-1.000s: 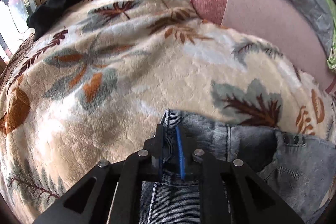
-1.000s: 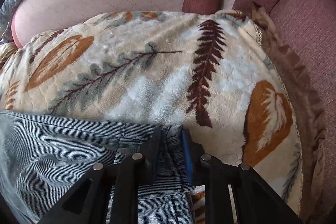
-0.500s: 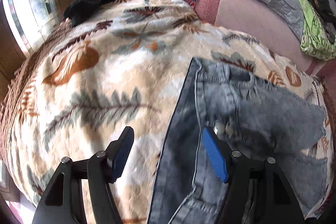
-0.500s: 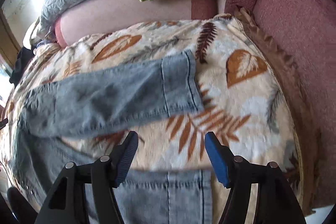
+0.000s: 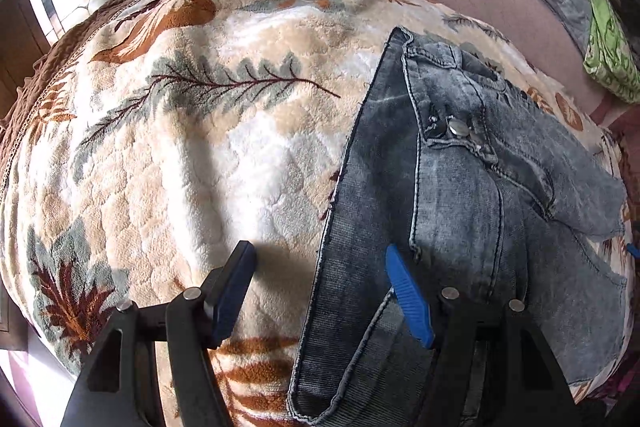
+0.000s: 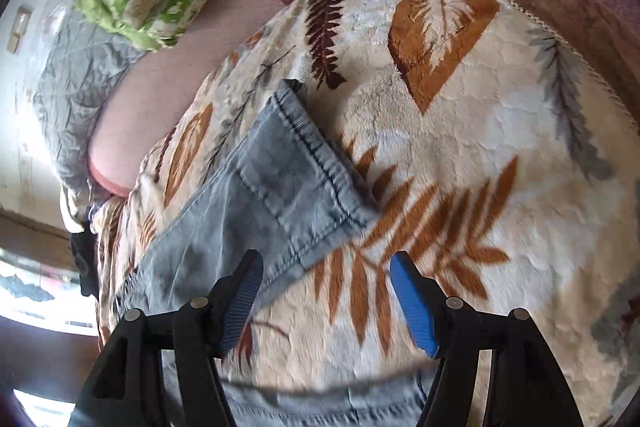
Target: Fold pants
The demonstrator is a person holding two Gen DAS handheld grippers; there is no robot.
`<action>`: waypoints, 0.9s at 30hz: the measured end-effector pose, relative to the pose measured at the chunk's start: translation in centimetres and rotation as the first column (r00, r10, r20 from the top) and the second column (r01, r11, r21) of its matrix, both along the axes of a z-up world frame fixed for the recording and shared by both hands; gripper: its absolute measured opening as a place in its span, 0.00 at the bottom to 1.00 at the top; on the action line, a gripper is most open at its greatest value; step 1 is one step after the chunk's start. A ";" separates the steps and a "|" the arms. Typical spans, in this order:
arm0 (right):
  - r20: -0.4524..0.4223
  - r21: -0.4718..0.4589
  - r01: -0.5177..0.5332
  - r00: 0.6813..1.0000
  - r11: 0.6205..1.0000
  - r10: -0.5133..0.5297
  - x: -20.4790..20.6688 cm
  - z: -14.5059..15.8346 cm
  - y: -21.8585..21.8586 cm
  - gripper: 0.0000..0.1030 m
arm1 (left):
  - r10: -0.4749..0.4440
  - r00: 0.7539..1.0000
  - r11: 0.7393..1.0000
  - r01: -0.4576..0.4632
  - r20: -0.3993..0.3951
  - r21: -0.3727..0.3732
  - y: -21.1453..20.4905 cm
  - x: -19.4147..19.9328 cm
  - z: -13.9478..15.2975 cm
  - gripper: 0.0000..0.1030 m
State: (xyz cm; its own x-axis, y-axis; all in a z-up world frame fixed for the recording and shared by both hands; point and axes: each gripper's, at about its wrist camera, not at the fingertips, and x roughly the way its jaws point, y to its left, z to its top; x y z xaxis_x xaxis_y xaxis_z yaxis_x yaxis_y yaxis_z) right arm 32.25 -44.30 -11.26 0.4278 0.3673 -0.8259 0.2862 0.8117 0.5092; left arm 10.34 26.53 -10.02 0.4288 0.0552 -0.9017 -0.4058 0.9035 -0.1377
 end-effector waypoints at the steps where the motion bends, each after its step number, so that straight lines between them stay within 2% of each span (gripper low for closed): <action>1: -0.014 0.018 0.026 1.000 0.999 -0.026 1.0 -0.7 -0.1 0.67 | 0.014 1.000 1.000 -0.014 0.021 -0.006 0.2 0.1 0.4 0.67; 4: -0.021 0.008 0.044 0.999 0.999 -0.044 2.7 -1.7 0.3 0.67 | 0.019 0.994 1.000 -0.017 0.108 -0.013 -0.2 0.8 2.1 0.67; 6: -0.036 -0.032 0.055 0.998 0.998 -0.056 2.9 -1.9 0.6 0.56 | 0.001 0.990 1.000 0.002 0.144 -0.021 -0.7 1.9 3.0 0.67; 7: -0.035 -0.062 0.061 0.997 0.996 -0.064 3.0 -1.8 0.6 0.35 | -0.008 0.987 1.000 0.012 0.158 -0.023 -1.1 2.7 3.3 0.67; 8: -0.034 -0.071 0.063 0.997 0.995 -0.066 2.9 -1.8 0.4 0.27 | -0.016 0.987 1.000 0.019 0.162 -0.023 -1.6 3.5 3.4 0.67; 10: -0.033 -0.083 0.055 0.998 0.995 -0.057 2.5 -1.8 0.5 0.24 | -0.039 0.986 0.999 0.044 0.163 -0.027 -3.1 5.7 3.5 0.67; 14: 0.010 -0.159 0.035 0.999 0.987 -0.034 1.2 0.4 1.0 0.23 | -0.078 0.983 0.996 0.084 0.165 -0.033 -5.4 10.0 3.6 0.67; 17: 0.036 -0.202 0.004 0.999 0.979 0.003 -0.5 2.8 1.1 0.23 | -0.113 0.988 0.994 0.113 0.102 0.007 -6.8 12.6 2.6 0.67; 20: -0.028 -0.201 -0.015 1.000 0.979 0.010 -2.2 1.5 0.0 0.23 | -0.125 0.991 0.992 0.124 0.051 0.025 -7.1 13.7 1.0 0.67; 22: -0.126 -0.234 -0.080 0.991 0.969 0.051 -2.3 -1.1 0.0 0.24 | -0.136 0.991 0.990 0.136 -0.008 0.034 -7.1 14.2 -0.5 0.67; 24: -0.073 -0.276 -0.081 0.995 0.958 0.063 -2.4 -1.4 0.5 0.27 | -0.153 0.988 0.986 0.154 -0.025 0.060 -7.4 14.4 -1.1 0.67; 27: -0.054 -0.302 -0.040 0.998 0.952 0.025 -2.6 -0.4 0.7 0.31 | -0.166 0.985 0.982 0.169 -0.033 0.083 -7.7 14.1 -0.4 0.67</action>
